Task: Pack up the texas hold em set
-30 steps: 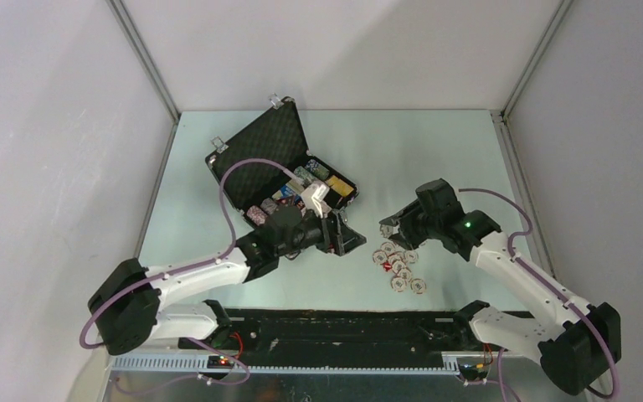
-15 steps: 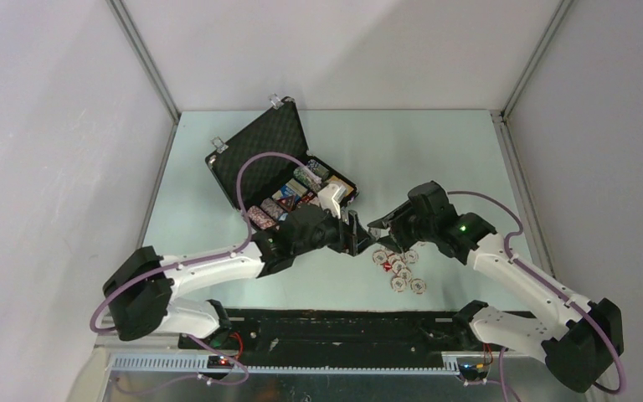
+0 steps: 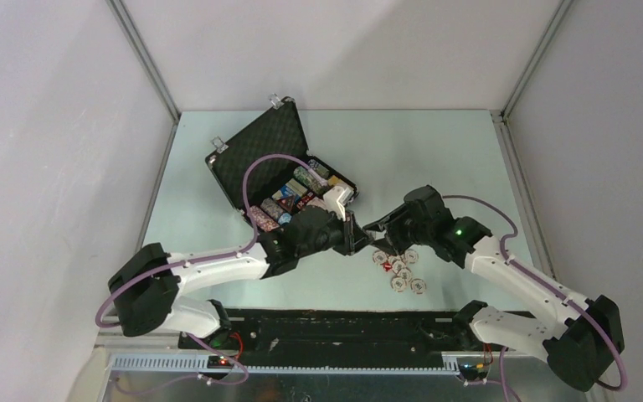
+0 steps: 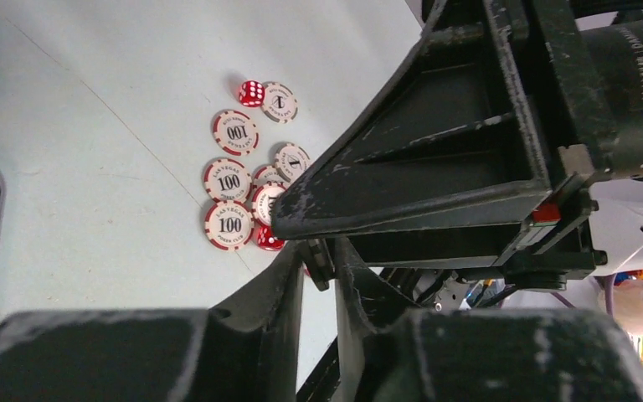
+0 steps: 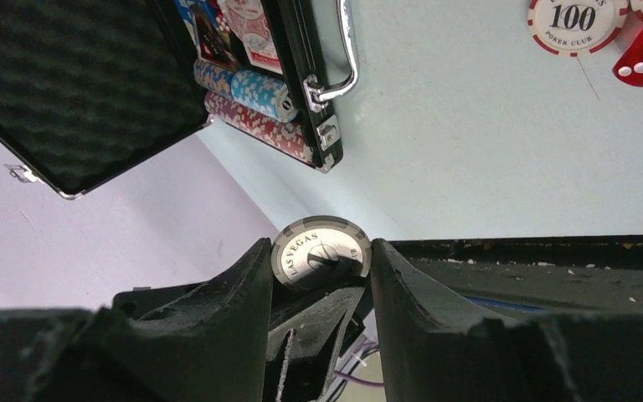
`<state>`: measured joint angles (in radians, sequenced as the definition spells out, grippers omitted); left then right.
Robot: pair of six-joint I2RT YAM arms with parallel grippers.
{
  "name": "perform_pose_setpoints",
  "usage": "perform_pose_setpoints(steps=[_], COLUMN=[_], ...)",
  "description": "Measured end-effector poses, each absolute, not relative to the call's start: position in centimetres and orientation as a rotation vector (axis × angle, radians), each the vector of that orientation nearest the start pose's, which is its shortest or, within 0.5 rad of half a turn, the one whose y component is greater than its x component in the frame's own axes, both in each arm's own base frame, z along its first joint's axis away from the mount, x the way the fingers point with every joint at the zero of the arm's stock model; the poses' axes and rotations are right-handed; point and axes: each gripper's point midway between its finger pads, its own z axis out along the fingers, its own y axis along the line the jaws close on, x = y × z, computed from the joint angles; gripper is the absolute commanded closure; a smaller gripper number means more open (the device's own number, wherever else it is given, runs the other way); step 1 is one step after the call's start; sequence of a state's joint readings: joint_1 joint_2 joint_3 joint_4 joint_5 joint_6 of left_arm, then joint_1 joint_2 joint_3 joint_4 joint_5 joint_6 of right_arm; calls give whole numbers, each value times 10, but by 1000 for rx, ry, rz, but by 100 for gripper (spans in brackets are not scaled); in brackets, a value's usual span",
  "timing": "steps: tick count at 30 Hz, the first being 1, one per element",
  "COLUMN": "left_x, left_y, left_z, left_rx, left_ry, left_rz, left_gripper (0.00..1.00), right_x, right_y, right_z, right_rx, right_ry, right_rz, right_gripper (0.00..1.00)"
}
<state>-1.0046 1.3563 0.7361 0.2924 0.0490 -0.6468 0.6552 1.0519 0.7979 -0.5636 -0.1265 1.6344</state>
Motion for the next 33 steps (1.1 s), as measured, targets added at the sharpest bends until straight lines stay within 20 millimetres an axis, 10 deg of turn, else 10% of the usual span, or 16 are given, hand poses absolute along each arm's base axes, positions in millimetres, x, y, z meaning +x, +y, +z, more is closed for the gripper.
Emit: perform_pose_setpoints(steps=[4,9,12,17,25,33], left_x=[196,200,204,221,304,355], left_y=[-375,-373,-368,-337,-277,-288], left_z=[163,163,161,156,176,140], left_rx=[401,386,399,423,377,638], left_ry=[2051,2048,2040,2049,2071,2196], left_rz=[-1126,-1105,-1051,-836,-503,-239], left_gripper=[99,100,100,100,100,100], right_x=[207,210,212,226,239,236], right_y=[240,239,232,184,107,93], right_z=[160,162,165,183,191,173], right_rx=[1241,1227,1207,1205,1177,1101], right_ry=[2449,2435,2423,2286,2129,2214], right_rz=[1067,1074,1078,1036,861,757], right_gripper=[98,37,23,22,23,24])
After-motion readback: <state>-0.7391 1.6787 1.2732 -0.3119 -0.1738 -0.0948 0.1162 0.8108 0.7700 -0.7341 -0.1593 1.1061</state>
